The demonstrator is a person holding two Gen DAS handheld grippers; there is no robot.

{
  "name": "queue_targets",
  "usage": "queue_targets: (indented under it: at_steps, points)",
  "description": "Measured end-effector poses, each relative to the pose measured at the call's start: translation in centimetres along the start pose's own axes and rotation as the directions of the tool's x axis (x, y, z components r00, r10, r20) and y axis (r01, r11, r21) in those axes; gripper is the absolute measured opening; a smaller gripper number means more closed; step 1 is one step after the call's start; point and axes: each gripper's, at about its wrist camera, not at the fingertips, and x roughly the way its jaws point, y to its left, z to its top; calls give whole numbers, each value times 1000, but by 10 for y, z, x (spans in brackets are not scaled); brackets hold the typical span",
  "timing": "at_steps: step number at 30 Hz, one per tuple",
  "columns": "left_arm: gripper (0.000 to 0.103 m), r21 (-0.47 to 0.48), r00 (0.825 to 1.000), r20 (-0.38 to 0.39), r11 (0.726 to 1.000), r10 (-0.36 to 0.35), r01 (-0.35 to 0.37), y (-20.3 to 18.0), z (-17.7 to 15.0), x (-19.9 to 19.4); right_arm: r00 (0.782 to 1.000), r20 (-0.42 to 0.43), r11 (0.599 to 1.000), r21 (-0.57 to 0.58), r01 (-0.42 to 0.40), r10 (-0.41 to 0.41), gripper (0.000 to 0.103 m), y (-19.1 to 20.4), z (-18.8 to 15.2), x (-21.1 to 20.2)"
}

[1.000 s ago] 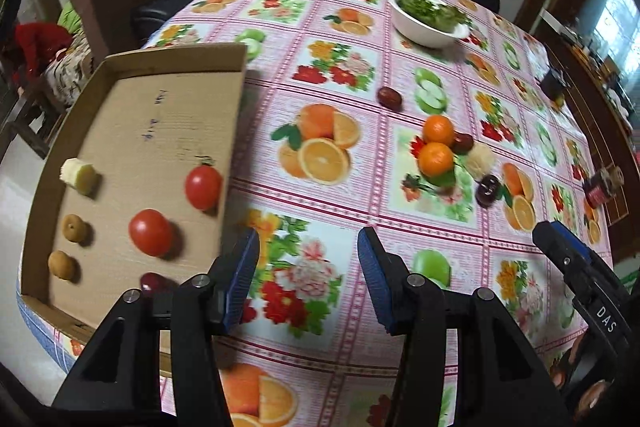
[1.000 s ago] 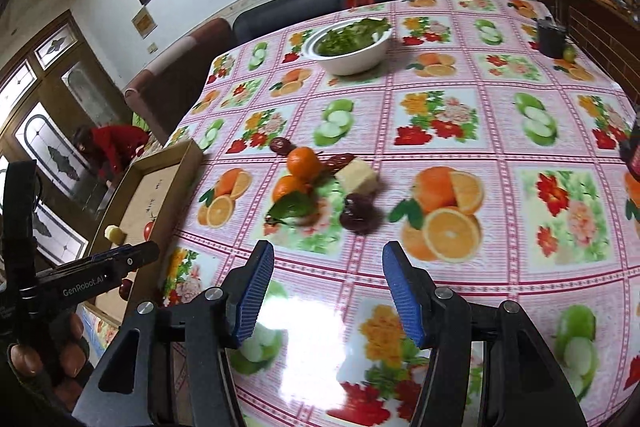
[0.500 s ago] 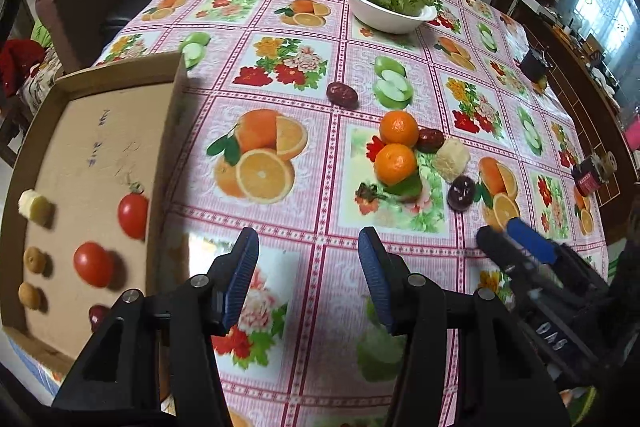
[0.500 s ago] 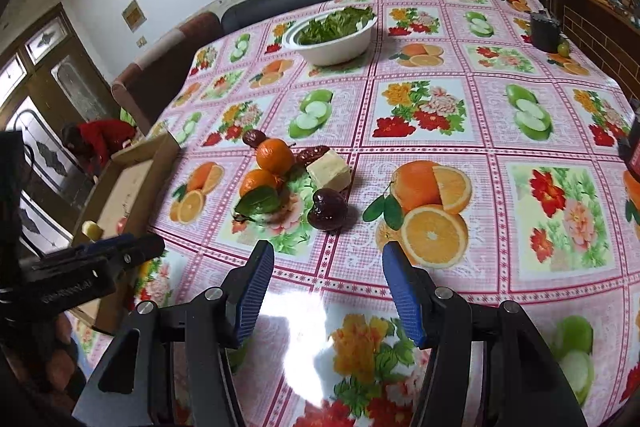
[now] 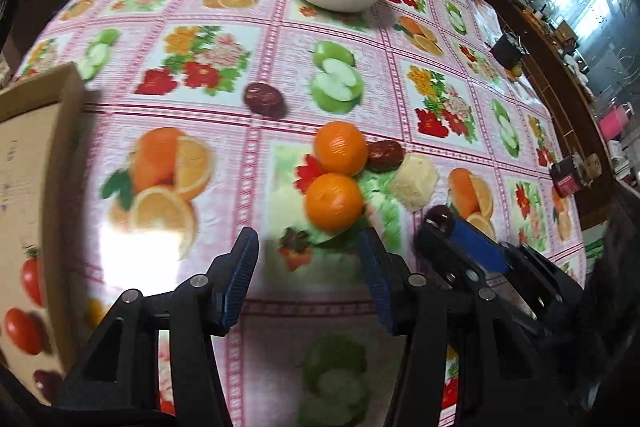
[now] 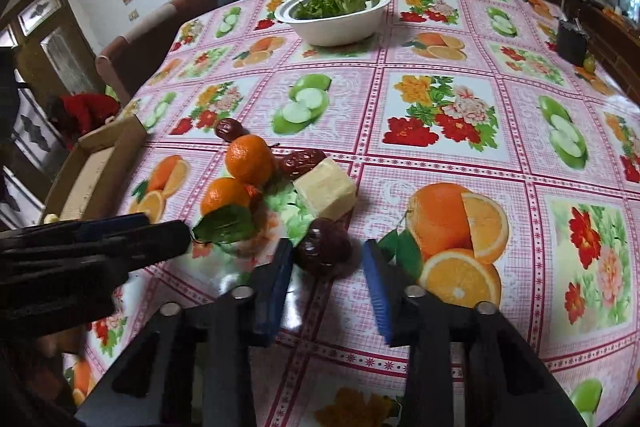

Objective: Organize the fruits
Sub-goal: 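Grasp an orange with the left tool while the right tool grasps a dark red plum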

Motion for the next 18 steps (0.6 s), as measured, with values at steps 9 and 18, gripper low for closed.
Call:
queue_targets:
  at_steps: [9,18]
  points:
    - [50,9,1000,8,1000,-9,9,-16,10,21,999,45,998,68,-13,10,31,-23,-3,-32]
    - [31,13,997,50,998,64,-65,-11,-1,10,997,71,996,84,-24,18,31,-23,-1,-51]
